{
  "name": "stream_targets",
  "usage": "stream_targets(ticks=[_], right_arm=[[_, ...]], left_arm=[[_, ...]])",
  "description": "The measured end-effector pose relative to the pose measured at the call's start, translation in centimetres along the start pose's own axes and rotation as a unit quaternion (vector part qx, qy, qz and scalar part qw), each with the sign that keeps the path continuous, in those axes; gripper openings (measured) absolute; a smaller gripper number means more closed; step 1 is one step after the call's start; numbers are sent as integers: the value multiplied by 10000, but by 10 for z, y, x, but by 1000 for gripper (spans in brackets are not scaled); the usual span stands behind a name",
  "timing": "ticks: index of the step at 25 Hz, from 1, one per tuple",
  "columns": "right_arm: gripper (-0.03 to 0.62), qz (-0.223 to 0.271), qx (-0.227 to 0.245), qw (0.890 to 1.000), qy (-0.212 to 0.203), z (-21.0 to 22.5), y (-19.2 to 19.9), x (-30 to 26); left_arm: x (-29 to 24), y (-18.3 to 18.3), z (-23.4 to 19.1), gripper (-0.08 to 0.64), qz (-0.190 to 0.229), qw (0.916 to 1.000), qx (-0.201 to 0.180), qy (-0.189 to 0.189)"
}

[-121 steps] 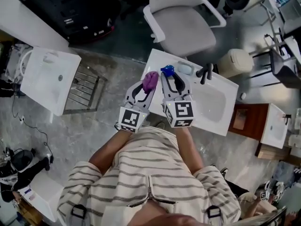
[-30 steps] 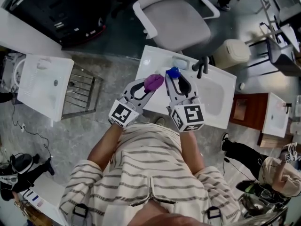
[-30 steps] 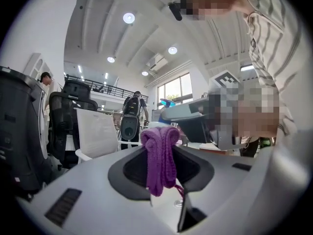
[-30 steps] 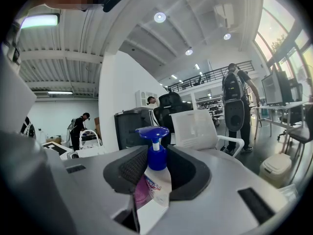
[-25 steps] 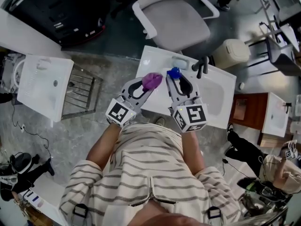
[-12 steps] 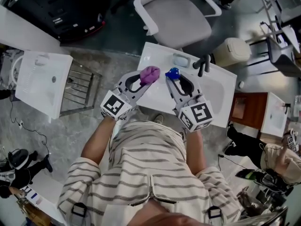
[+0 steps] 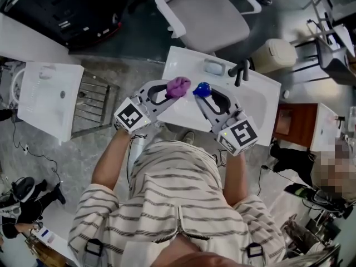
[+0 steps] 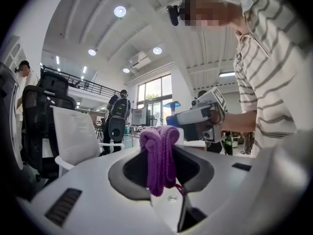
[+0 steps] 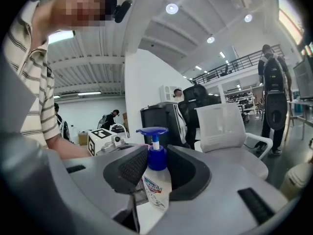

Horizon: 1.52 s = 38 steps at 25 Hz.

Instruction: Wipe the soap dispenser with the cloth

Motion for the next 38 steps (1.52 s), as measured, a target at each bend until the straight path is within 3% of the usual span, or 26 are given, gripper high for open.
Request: stream_targets(ticks=[16, 31, 38], right_arm=[[130, 113, -121, 9962, -853, -15, -4, 6], [130, 396, -380, 9880, -1442, -18, -11, 12], [130, 440, -494, 9864, -1506, -15, -10, 11]], left_arm=[[-15, 5, -11, 115, -102, 9880, 253, 1519], [-28, 18, -10, 115, -391, 9756, 464, 2109], [-19, 23, -11, 115, -475, 9761, 629, 2027]])
Point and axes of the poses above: the fingertips, and each gripper's own axes: x backward along the fingers, z to its right, y out of its underside, the point moved 8 cm from there along x, backward along the fingers, and after that the axes turned 8 degrees about z, right-handed, at the moved point
